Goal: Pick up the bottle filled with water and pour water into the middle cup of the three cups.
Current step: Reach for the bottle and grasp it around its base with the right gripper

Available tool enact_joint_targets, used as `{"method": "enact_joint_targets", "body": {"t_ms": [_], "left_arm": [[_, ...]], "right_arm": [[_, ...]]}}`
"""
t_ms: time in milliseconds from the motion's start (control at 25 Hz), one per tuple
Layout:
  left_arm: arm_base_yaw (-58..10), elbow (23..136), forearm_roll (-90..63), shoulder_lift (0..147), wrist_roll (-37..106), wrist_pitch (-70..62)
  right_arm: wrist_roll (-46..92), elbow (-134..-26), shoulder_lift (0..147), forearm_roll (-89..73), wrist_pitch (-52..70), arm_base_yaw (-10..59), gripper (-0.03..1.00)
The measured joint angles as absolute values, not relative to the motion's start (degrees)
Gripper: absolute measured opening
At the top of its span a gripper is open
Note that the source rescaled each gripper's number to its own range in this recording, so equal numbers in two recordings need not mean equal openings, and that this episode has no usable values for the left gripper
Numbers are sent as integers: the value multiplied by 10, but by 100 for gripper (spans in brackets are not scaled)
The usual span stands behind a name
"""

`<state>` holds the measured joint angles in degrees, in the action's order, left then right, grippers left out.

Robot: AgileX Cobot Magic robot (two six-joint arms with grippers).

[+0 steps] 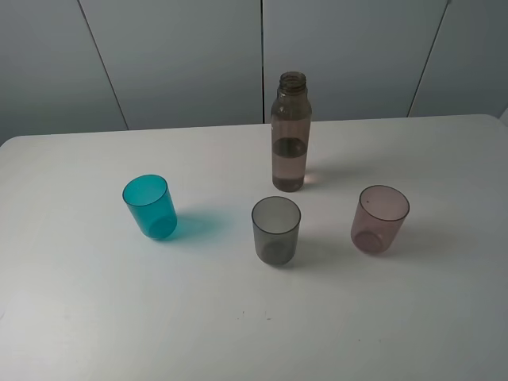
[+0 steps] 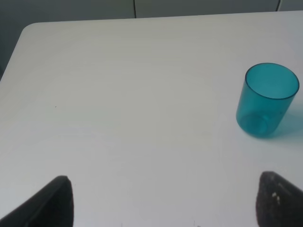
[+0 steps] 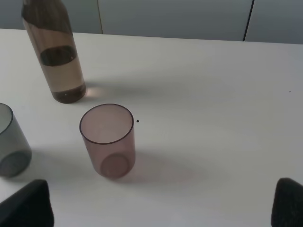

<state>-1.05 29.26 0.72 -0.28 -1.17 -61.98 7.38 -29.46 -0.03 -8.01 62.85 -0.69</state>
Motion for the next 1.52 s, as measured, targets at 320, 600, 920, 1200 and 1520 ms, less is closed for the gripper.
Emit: {"method": "enact_joint_targets", "body": {"t_ms": [320,600,920,1200,1520], "left_arm": [[-11,293,7,-3,-12,-620],[-11,293,7,-3,-12,-620],[-11,293,7,-3,-12,-620],[-11,293,7,-3,-12,-620],[-11,293,7,-3,-12,-620]], "right_arm": [[74,-295,0,-80,629,-7,100],[74,-295,0,-80,629,-7,100],[74,-295,0,-80,629,-7,100],[74,-295,0,-81,629,-7,100],[65,-320,77,-90,614,-7,100]]}}
